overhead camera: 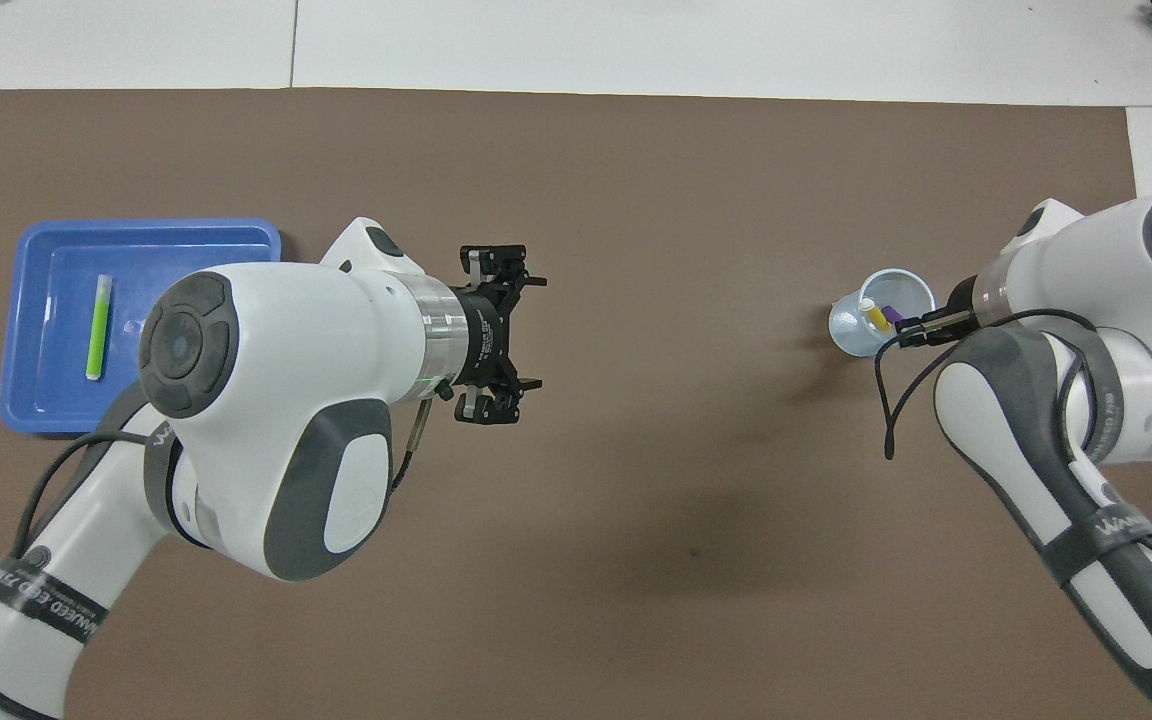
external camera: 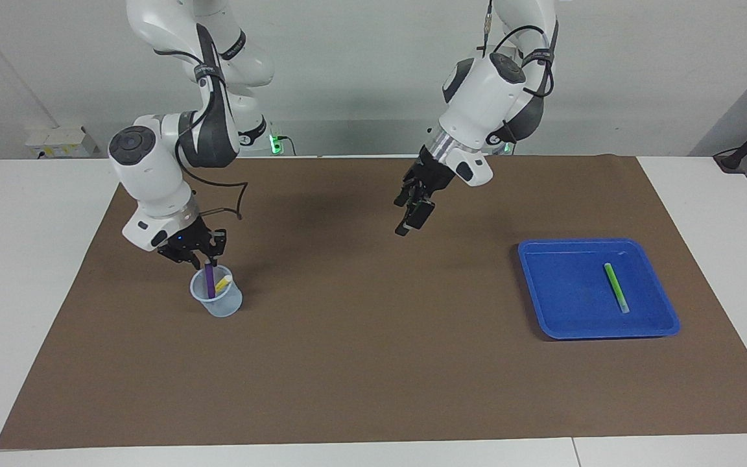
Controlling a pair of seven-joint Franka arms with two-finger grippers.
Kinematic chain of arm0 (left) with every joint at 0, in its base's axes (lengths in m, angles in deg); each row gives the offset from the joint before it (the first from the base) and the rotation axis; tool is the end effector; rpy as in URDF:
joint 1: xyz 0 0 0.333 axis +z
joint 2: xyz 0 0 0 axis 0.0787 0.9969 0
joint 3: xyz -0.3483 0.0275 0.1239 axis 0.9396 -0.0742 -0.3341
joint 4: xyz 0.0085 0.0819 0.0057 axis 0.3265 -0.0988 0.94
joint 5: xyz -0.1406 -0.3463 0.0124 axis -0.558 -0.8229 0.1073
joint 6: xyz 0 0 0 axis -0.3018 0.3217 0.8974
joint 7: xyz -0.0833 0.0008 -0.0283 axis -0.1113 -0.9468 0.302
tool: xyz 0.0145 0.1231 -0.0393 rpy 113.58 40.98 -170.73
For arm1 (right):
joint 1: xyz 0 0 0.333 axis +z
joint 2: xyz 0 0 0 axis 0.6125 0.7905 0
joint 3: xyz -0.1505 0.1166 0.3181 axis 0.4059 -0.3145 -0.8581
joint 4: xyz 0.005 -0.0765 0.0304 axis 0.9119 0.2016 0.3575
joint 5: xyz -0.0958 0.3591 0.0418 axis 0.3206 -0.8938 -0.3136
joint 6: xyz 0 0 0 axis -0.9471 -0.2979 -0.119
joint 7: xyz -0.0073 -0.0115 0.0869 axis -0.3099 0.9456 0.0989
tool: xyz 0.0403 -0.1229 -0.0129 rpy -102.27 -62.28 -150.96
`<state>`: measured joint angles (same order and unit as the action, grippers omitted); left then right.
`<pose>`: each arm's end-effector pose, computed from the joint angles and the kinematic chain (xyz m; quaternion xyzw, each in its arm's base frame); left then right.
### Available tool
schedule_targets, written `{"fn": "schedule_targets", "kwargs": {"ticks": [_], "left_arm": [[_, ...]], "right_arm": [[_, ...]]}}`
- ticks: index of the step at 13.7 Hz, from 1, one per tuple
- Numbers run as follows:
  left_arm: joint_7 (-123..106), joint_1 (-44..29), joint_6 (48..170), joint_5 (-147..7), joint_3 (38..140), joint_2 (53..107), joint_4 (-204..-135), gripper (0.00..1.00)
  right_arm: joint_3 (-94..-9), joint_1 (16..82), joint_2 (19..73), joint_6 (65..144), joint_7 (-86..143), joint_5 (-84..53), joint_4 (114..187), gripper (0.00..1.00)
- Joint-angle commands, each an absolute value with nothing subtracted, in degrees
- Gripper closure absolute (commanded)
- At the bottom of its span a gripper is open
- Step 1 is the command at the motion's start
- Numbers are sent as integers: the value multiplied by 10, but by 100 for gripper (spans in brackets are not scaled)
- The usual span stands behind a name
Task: Right arm passes pens to left for tray arrangement
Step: 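Grasp the purple pen in the cup with the right gripper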
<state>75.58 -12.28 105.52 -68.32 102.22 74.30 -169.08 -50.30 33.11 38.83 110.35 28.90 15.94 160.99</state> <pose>0.5025 -0.3382 0.5480 0.7400 0.6208 -0.0908 0.2424 0.5769 0.0120 0.4391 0.9957 0.0923 0.0114 0.0008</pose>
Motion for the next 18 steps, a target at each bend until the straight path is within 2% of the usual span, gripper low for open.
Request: {"fn": "schedule_targets", "kwargs": {"ticks": [1,8,11,18], "left_arm": [[761,-132,1073,-692,1016,729,-1712,0],[758,-132,1076,-692,1016,729,-1712,0],[759,-132,1076,-692,1016,729,-1713,0],[760,-136,1077,-693,1016,729,-1713,0]], "right_arm": [[-506,328,387,1127,298,169,1617,67],[-506,328,390,1132,289,169,1617,68],[-506,329,390,1132,289,169,1617,73],[-506,329,391,1133,280,169,1621,76]]}}
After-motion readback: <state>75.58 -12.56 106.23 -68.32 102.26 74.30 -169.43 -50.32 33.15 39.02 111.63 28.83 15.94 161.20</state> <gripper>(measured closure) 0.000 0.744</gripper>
